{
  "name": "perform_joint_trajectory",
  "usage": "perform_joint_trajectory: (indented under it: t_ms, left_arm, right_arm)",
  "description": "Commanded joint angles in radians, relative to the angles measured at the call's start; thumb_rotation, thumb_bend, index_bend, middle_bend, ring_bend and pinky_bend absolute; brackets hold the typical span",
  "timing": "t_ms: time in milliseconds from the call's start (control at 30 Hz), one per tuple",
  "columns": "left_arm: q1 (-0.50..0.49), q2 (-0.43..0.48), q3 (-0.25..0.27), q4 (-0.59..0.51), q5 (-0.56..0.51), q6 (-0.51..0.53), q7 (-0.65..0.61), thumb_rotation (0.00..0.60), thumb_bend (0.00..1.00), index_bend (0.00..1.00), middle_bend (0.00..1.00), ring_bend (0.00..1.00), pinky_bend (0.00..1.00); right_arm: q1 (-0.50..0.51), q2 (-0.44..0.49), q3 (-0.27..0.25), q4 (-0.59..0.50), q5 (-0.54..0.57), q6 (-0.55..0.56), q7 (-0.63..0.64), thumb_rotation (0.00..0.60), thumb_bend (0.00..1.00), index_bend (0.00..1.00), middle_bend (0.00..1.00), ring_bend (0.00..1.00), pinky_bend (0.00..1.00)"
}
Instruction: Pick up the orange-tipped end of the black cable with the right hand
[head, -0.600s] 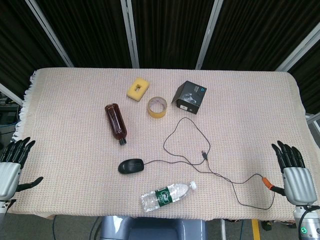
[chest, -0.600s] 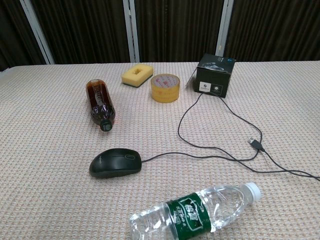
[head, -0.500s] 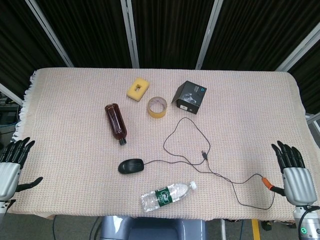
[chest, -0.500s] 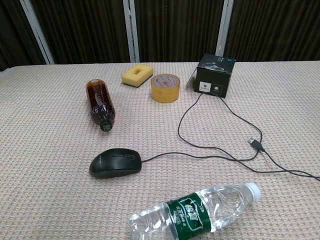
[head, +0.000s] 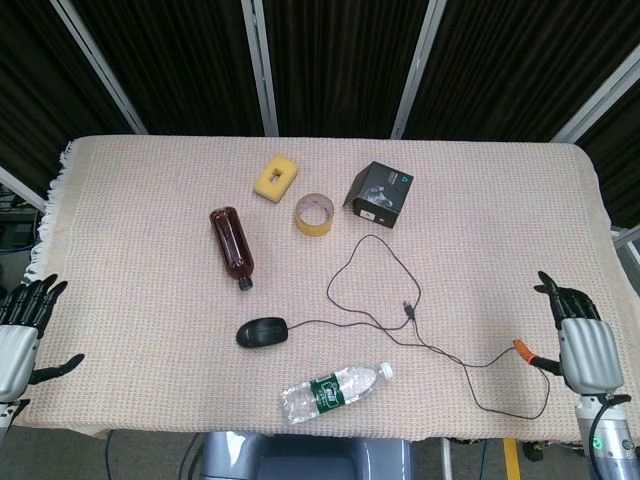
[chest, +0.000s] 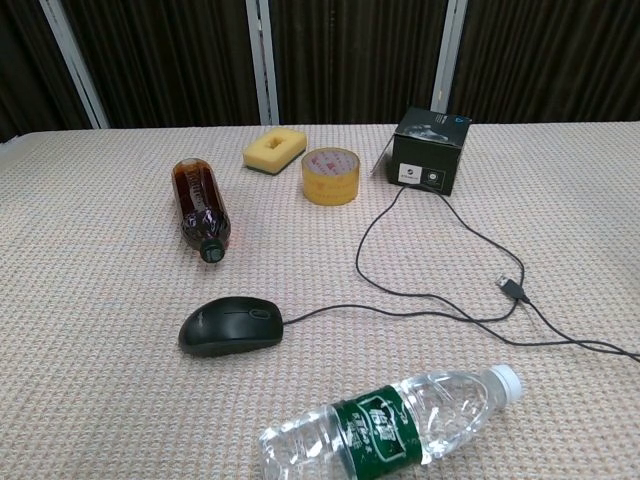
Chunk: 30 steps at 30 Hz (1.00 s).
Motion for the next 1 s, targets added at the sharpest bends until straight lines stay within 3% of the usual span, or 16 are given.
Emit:
perform_joint_trajectory:
  t_ms: [33,67,100,167,267,533,767,1000]
  left_arm:
    - [-0.001,0.001,-0.002,-0.004,-0.005,-0.003,-0.003,0.6,0.04,0.0,0.0,0.0,0.0]
    - [-0.002,0.001,-0.003,-0.007,-0.007,-0.004,-0.005,0.6,0.04,0.0,0.0,0.0,0.0]
    - [-0.003,0.001,-0.004,-0.007,-0.007,-0.005,-0.005,0.6,0.04,0.0,0.0,0.0,0.0]
    - [-0.005,0.001,-0.001,-0.007,-0.004,-0.009,-0.003,0.6,0.03,0.0,0.0,0.0,0.0]
    - [-0.005,0.003,0.001,-0.009,0.0,-0.01,-0.008,0.6,0.04,0.0,0.0,0.0,0.0]
    - [-0.007,0.013,0.007,-0.011,0.01,-0.015,-0.033,0.6,0.04,0.0,0.0,0.0,0.0]
    - [-0.007,0.022,0.015,-0.015,0.017,-0.018,-0.054,0.6,0.04,0.0,0.0,0.0,0.0]
    - [-0.008,0.026,0.015,-0.018,0.01,-0.025,-0.066,0.6,0.04,0.0,0.0,0.0,0.0]
  right_arm:
    - [0.072,0.007,0.081,-0.087,0.118,-0.085,-0.057,0.6,0.14,0.17,0.81,0.64,0.62]
    - [0.096,0.006,0.102,-0.107,0.16,-0.112,-0.088,0.6,0.14,0.21,0.89,0.81,0.67]
    - [0.112,0.005,0.116,-0.118,0.19,-0.129,-0.113,0.6,0.14,0.24,0.94,0.9,0.71]
    - [0.16,-0.008,0.152,-0.15,0.285,-0.173,-0.185,0.6,0.14,0.36,1.0,0.98,0.78]
    - [0.229,-0.039,0.189,-0.177,0.436,-0.217,-0.307,0.6,0.15,0.46,1.0,1.0,0.83]
    - [0.425,-0.18,0.239,-0.172,0.895,-0.176,-0.662,0.6,0.19,0.48,1.0,1.0,0.85]
    - [0.514,-0.328,0.218,-0.092,1.036,-0.089,-0.78,0.6,0.25,0.47,1.0,1.0,0.85]
    - [0.542,-0.417,0.208,-0.024,1.078,-0.067,-0.791,0.6,0.27,0.46,1.0,1.0,0.85]
